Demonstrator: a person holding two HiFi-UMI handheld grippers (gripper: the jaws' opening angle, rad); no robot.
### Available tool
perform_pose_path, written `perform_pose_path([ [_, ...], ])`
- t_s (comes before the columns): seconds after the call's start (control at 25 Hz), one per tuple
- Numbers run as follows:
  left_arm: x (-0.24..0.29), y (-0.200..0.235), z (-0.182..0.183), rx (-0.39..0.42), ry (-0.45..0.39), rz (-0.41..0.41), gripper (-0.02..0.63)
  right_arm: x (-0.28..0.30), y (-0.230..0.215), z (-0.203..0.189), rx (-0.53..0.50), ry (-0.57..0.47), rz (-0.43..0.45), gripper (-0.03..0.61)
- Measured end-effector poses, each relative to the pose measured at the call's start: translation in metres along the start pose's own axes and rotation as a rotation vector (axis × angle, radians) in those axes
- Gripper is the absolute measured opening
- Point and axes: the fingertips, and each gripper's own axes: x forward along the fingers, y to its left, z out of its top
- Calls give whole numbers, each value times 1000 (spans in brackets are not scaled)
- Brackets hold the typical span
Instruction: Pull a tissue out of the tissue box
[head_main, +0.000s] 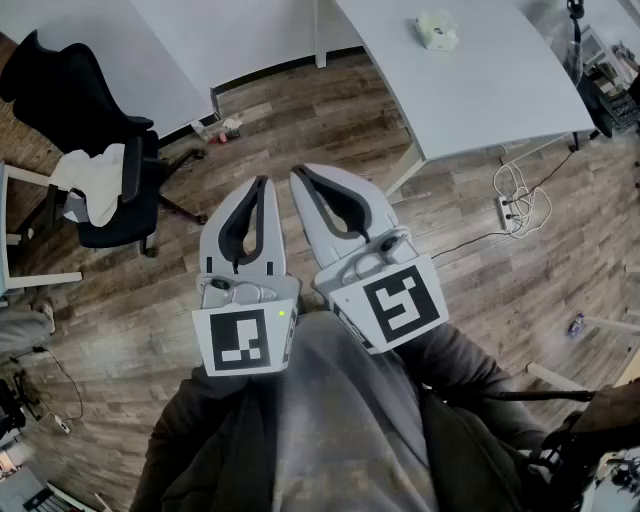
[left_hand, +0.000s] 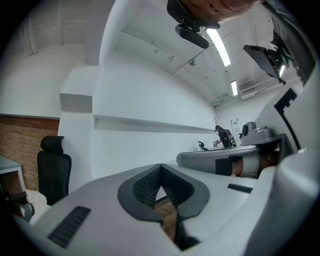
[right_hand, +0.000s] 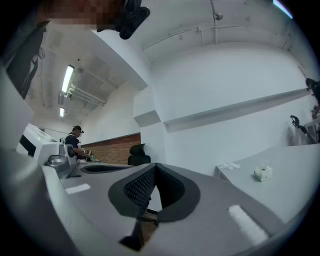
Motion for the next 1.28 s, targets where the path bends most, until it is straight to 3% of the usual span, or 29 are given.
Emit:
perform_pose_path([
  [0.4, 20, -3, -7, -16, 10, 57, -1, 5, -28, -3, 18, -13, 26, 1],
  [0.68, 45, 34, -16, -32, 28, 81, -2, 38, -36, -8, 25, -16, 1, 3],
  [0.84, 77, 68, -25, -54, 28, 65, -2, 79, -49, -18, 24, 6, -32, 2],
  [1.08, 143, 135, -24, -18, 6, -42, -2, 177, -73, -22, 19, 3, -100, 2],
  [1.28, 190, 181, -23, -47, -2, -77, -2, 238, -89, -15, 3, 8, -138, 2],
])
